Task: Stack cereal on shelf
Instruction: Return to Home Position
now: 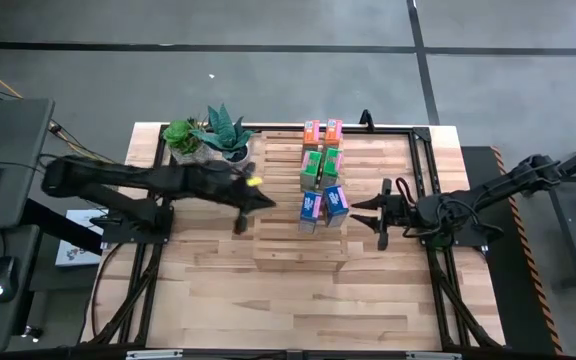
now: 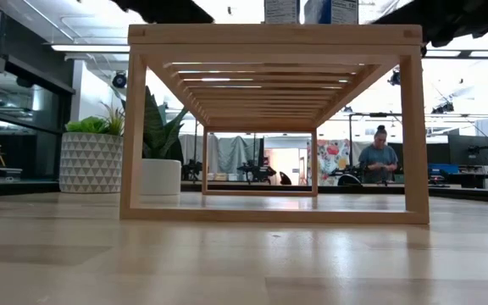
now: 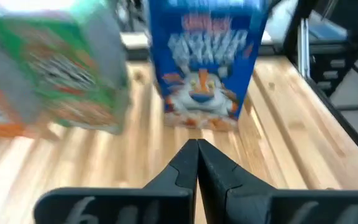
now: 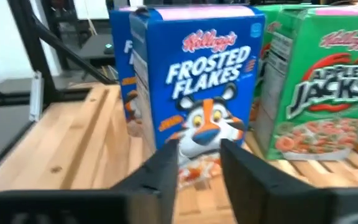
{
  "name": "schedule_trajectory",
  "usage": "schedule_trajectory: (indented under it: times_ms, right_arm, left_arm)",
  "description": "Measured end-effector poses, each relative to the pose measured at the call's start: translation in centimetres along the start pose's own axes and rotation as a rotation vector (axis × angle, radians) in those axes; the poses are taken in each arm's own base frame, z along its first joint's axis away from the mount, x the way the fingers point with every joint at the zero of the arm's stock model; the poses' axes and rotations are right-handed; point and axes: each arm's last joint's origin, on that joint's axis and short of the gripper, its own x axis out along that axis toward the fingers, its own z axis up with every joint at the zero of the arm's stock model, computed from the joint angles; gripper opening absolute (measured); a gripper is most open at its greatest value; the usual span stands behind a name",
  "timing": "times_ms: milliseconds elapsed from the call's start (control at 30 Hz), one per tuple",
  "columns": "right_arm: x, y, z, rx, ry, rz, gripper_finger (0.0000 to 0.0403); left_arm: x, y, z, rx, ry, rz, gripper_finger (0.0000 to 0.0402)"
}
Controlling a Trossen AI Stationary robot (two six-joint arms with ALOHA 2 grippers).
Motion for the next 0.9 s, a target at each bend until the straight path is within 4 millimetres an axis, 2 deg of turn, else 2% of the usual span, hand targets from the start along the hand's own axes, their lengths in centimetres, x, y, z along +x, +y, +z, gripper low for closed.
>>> schedule_trajectory:
  times_ms: [67, 167, 233, 367, 467, 633, 767, 900]
  right_arm:
    - [-0.4, -0.2, 0.0, -0.021, 0.008, -0.027, 0.0076]
    - [-0.9, -0.3, 0.2, -0.053, -0.005, -0.063, 0.0015]
    - [-1.0, -0.3, 0.3, -0.048, -0.017, -0.07, 0.0012]
    - [-1.0, -0.3, 0.4, -0.045, -0.022, -0.073, 0.0013]
    - [-0.9, -0.3, 0.4, -0.051, -0.022, -0.078, 0.0003]
    - [-0.9, -0.4, 0.5, -0.066, -0.028, -0.091, 0.0002]
    - [-0.9, -0.4, 0.5, -0.066, -0.028, -0.089, 0.0001]
    - [-0.9, -0.4, 0.5, -0.066, -0.028, -0.087, 0.0001]
  left_arm:
    - [-2.4, -0.1, 0.1, 0.017, -0.056, 0.042, 0.0]
    - [-5.2, -0.4, -1.5, 0.052, -0.198, 0.082, 0.0]
    - [-6.7, -0.4, -2.8, 0.063, -0.325, 0.099, 0.0]
    - [-9.1, 0.0, -6.0, 0.056, -0.473, 0.089, 0.0]
    - [-9.8, -0.1, -8.2, -0.038, -0.504, -0.002, 0.0]
    - [-9.3, -0.6, -12.2, -0.104, -0.48, -0.024, 0.0]
    - [-9.2, -0.9, -14.4, -0.13, -0.512, 0.068, 0.0]
    - [-9.3, -1.3, -15.5, -0.121, -0.527, 0.084, 0.0]
